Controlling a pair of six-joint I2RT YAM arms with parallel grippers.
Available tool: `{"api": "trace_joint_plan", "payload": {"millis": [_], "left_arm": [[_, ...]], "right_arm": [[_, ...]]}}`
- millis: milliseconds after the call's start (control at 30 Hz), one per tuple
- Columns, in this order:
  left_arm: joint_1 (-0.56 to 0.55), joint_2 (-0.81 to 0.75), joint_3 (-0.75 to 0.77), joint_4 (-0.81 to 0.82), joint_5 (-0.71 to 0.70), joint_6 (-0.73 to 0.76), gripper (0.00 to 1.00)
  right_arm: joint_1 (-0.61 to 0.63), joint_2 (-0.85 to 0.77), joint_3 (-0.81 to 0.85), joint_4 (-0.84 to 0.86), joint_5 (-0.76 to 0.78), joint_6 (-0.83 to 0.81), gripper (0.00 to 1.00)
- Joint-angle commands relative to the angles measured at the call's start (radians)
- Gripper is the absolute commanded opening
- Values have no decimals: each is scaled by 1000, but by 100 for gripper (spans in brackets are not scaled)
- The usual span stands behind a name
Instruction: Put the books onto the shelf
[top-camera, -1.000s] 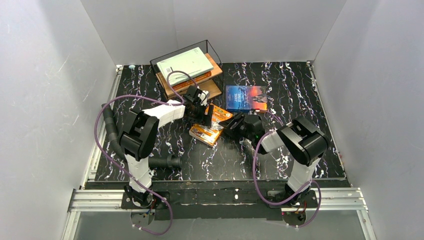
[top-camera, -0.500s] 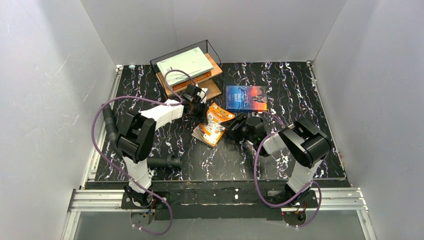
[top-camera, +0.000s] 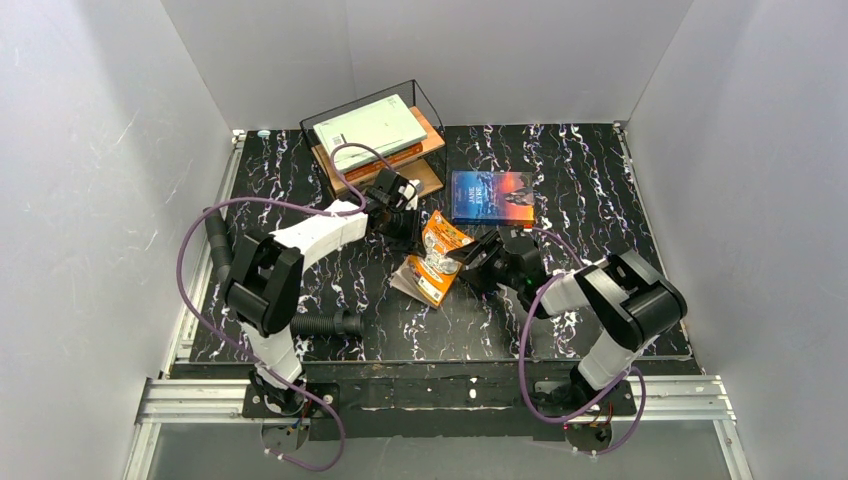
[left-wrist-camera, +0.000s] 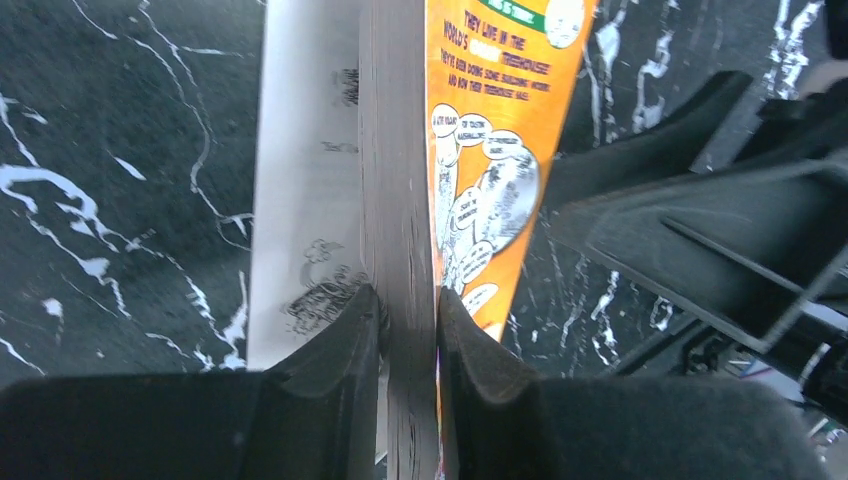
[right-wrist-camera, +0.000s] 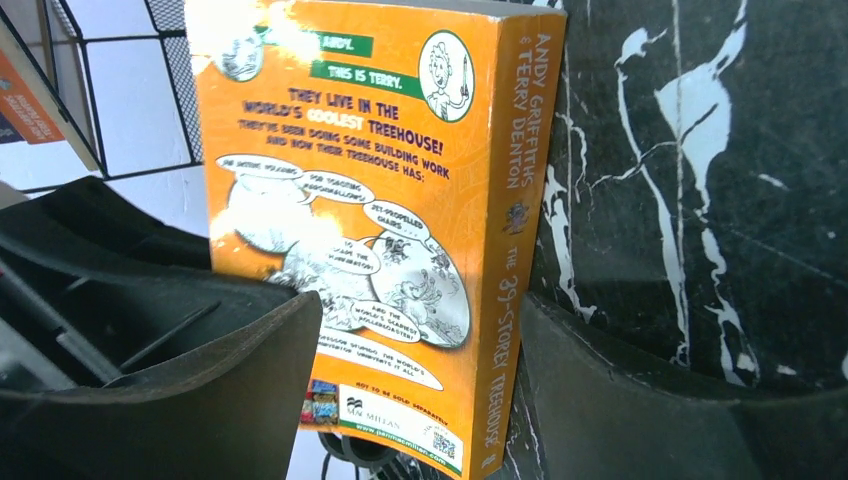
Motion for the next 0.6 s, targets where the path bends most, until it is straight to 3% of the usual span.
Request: {"api": "trace_joint_plan", "payload": {"millis": [0, 333, 567], "left_arm": [[-22, -113, -43, -61, 143, -60, 0], [19, -169, -55, 2, 203, -147, 0], [22, -130, -40, -45, 166, -124, 0]], "right_arm": [[-1, 11, -25, -43, -63, -26, 81], [-1, 82, -56, 159, -104, 5, 81], [-1, 79, -120, 395, -144, 33, 69]]}}
